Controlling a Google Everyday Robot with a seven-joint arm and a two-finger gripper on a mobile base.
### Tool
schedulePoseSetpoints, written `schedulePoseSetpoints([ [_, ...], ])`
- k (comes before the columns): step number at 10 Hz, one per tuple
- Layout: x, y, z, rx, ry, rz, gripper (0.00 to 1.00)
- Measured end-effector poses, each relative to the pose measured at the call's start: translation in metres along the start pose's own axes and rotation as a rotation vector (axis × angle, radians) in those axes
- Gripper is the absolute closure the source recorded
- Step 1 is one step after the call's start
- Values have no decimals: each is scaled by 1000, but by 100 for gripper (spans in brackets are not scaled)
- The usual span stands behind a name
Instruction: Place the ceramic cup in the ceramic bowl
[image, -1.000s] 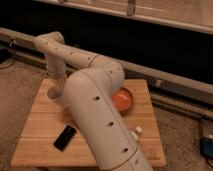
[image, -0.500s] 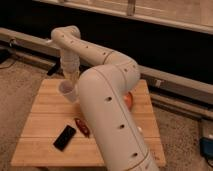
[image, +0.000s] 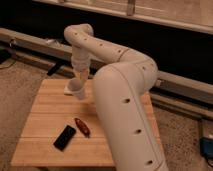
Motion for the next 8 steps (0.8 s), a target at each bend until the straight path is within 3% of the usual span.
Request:
schedulePoseSetpoints([
  [3,32,-26,-8,-4,-43,63,100],
  [5,79,-60,-15,-8,-79,137,100],
  [8,131,-110,-29,-1,-122,258,100],
])
